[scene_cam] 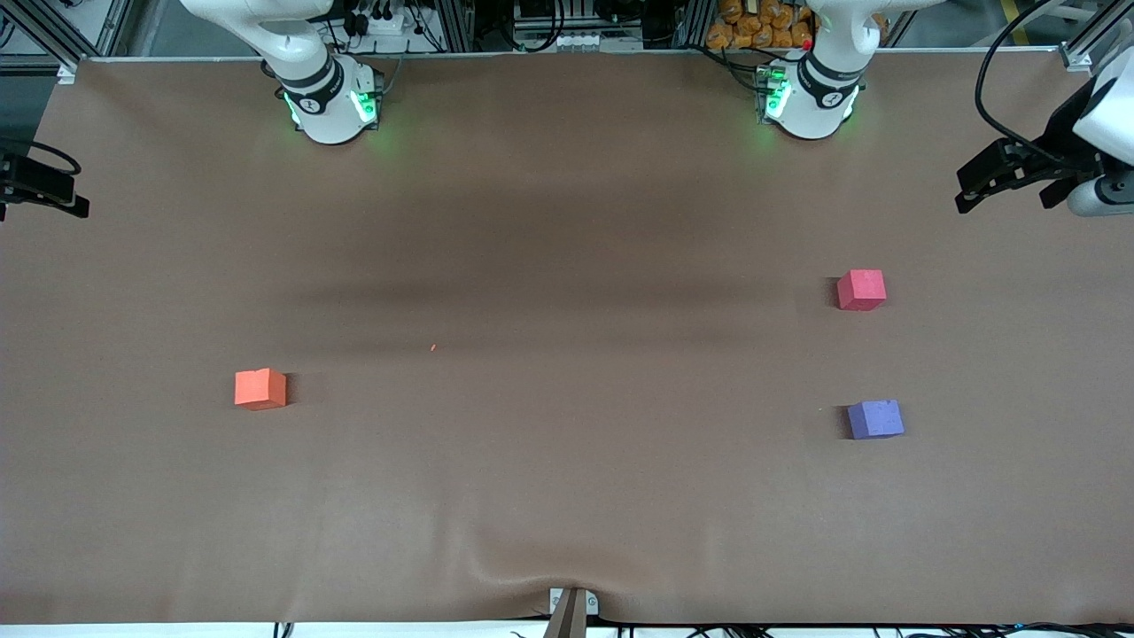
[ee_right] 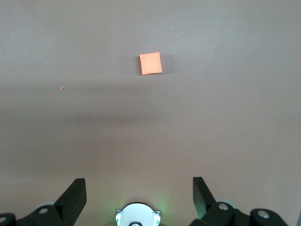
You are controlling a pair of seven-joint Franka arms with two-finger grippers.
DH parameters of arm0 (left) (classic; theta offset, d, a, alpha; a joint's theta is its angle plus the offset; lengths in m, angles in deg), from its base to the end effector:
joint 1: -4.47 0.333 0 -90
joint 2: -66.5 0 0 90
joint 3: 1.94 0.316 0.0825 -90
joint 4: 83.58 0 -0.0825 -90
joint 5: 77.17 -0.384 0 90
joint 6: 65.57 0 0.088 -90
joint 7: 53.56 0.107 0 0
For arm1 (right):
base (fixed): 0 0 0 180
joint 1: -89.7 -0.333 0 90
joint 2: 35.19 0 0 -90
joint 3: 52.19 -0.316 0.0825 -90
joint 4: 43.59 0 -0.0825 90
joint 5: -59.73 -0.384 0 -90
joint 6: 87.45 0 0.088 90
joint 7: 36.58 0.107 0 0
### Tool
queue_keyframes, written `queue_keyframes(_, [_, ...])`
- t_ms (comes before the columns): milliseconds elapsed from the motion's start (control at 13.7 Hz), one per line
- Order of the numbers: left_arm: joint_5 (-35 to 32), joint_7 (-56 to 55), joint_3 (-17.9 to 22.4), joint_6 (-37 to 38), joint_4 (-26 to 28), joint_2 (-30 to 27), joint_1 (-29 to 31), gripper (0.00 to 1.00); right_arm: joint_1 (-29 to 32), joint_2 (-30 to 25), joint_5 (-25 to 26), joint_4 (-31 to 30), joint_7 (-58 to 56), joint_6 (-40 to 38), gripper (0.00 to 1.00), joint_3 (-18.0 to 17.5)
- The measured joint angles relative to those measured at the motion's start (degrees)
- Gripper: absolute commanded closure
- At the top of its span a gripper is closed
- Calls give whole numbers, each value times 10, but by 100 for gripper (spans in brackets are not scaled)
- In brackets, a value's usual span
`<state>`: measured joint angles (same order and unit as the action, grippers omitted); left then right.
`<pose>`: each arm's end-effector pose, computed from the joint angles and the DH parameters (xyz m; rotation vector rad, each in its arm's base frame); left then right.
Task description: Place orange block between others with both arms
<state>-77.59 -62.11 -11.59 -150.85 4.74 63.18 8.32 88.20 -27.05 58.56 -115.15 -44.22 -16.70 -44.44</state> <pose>0.5253 -0.0556 0.6619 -3.1243 -0.0764 -0.0096 0.5570 -0.0512 0.6652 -3.1127 -0.0457 0.2398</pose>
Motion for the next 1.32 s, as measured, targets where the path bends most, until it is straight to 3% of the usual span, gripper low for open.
queue_keyframes(878, [0, 11, -8, 22, -1, 4, 2, 0, 1, 4, 0, -11, 2, 3, 0, -1])
queue_keyframes(1098, [0, 12, -7, 23, -1, 4, 2, 0, 1, 25, 0, -31, 2, 48, 0, -5])
queue_keyframes(1317, [0, 12, -5, 23, -1, 5, 2, 0, 0, 82, 0, -67, 2, 133, 0, -10])
